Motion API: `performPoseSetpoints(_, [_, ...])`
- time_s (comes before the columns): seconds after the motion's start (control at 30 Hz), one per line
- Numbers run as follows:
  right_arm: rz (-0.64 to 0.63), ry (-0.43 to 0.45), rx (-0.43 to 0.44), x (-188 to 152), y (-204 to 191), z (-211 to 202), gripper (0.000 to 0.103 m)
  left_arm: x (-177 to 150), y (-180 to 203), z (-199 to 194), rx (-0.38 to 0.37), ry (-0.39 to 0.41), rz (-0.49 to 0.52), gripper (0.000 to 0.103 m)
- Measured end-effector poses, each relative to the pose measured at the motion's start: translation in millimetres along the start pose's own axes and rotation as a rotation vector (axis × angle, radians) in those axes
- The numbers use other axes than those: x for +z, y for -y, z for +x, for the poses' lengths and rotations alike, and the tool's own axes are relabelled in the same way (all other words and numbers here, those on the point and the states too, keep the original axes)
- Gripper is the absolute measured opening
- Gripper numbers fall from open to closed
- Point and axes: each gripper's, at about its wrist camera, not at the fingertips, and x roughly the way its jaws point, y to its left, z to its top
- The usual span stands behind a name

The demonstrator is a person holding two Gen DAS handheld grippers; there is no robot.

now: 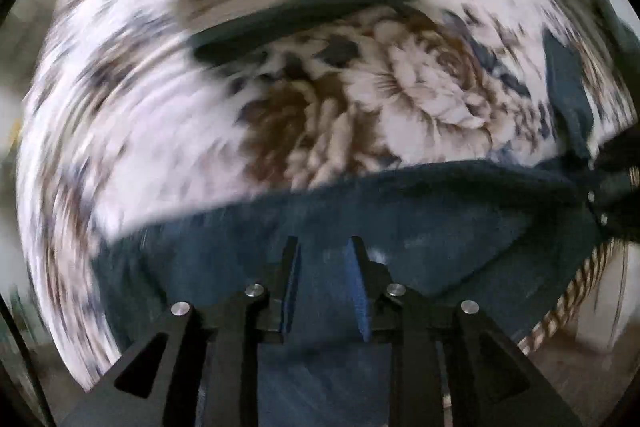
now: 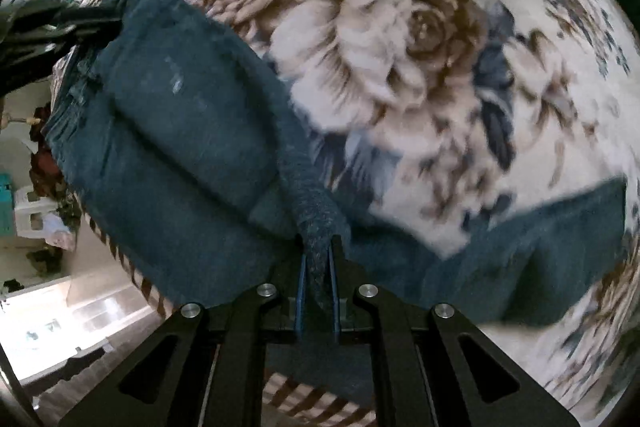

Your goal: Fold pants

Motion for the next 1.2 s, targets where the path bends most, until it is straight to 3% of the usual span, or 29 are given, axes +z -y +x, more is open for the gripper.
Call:
performPoseSetpoints(0.1, [0.024, -0.111, 0.01, 27.3, 17.6, 15.8, 0.015, 33.9, -7.5, 33.0, -0.041, -0.095, 0.118, 0.022])
performPoseSetpoints(0.17, [0.038, -0.171, -0.002, 43.9, 28.9, 26.7, 0.026, 49.7, -11.2, 54.8, -0.066, -0.159, 0.18, 0.022])
performPoseSetpoints(0.23, [0.05, -0.212, 0.0, 57.3, 37.4, 33.7, 0.048, 60.1, -11.4, 73.1, -0.11, -0.222, 0.236, 0.022])
performPoseSetpoints(0.33, [0.061, -0.275, 0.017, 74.4, 45.9, 43.1, 0.061, 64.2, -6.7, 94.3, -0.154, -0.308, 0.329, 0.022])
performPoseSetpoints(0.43, [0.049, -0.327, 0.033, 86.7, 48.4, 50.4, 0.061, 59.8, 1.1, 115.0, -0.177, -0.401, 0.408, 0.022])
performPoseSetpoints(0.53, [0.038, -0.384, 0.067, 92.3, 46.8, 62.1, 0.061, 52.8, 10.8, 135.2, -0.188, -0.462, 0.464, 0.033])
performPoseSetpoints(0.7, [0.026, -0.453, 0.062, 86.7, 42.9, 88.8, 0.061, 55.4, 9.8, 149.4, -0.224, -0.463, 0.431, 0.035])
performPoseSetpoints(0.87, [0.05, -0.428, 0.056, 82.1, 44.5, 90.0, 0.061, 43.3, 9.5, 144.8, -0.256, -0.425, 0.429, 0.035])
performPoseSetpoints(0.9, [0.057, -0.415, 0.052, 77.1, 41.4, 92.2, 0.057, 41.0, 12.3, 144.2, -0.235, -0.407, 0.437, 0.031])
performPoseSetpoints(1.0, [0.049, -0.392, 0.072, 88.0, 34.4, 83.1, 0.024, 38.3, 10.7, 144.4, -0.175, -0.367, 0.396, 0.012])
performPoseSetpoints(1.03, [0.046, -0.383, 0.072, 91.1, 33.7, 83.2, 0.019, 39.1, 8.6, 144.0, -0.165, -0.347, 0.357, 0.009])
performPoseSetpoints(1.2, [0.036, -0.31, 0.034, 84.6, 18.6, 68.7, 0.013, 29.6, 13.7, 126.9, -0.105, -0.24, 0.313, 0.004])
